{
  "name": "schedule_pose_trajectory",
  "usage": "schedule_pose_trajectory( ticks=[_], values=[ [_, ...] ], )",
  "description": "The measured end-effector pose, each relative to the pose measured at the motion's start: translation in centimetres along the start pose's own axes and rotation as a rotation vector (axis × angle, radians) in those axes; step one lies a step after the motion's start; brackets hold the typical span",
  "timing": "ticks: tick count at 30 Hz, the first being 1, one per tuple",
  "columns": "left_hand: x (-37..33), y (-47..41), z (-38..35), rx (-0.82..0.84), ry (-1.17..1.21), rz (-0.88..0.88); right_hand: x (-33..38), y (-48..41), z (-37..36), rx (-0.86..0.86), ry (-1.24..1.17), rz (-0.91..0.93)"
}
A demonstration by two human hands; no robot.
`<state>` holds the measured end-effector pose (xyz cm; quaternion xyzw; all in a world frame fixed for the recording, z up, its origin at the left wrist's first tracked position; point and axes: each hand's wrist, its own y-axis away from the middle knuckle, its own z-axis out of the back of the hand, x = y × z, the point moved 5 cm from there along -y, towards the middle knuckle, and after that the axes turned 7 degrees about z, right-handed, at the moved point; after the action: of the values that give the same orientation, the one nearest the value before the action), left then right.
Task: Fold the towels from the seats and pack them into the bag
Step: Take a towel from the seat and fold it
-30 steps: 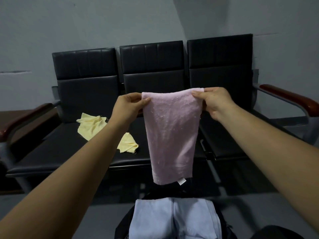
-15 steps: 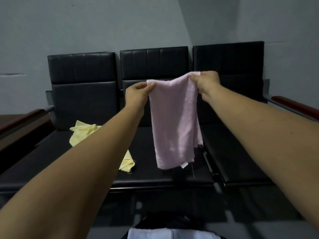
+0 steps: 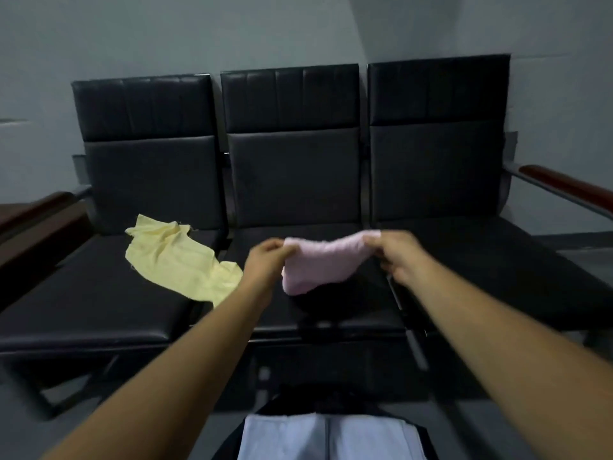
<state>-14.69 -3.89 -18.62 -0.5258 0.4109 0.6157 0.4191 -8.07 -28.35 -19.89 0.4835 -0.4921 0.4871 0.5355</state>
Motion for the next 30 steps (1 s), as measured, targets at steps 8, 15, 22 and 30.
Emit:
schedule_pose_trajectory(
  ticks=[8,15,22,30],
  values=[
    [10.1,4.8,1.5,0.123,-0.098,0.272,-10.8,6.0,0.5,-0.002,0.013,-0.183],
    [10.5,6.2,1.4,0.124,-0.019,0.209,-11.1,6.8,0.8,0.028,0.128,-0.098],
    [9.6,6.0,2.4,0.142,-0.432,-0.046,-9.1,7.1,0.8,0.14,0.066,0.049],
    [8.0,5.6,3.2,0.022,-0.708,-0.31,-7.2,7.3,-0.6,0.295,0.582,0.304]
  ],
)
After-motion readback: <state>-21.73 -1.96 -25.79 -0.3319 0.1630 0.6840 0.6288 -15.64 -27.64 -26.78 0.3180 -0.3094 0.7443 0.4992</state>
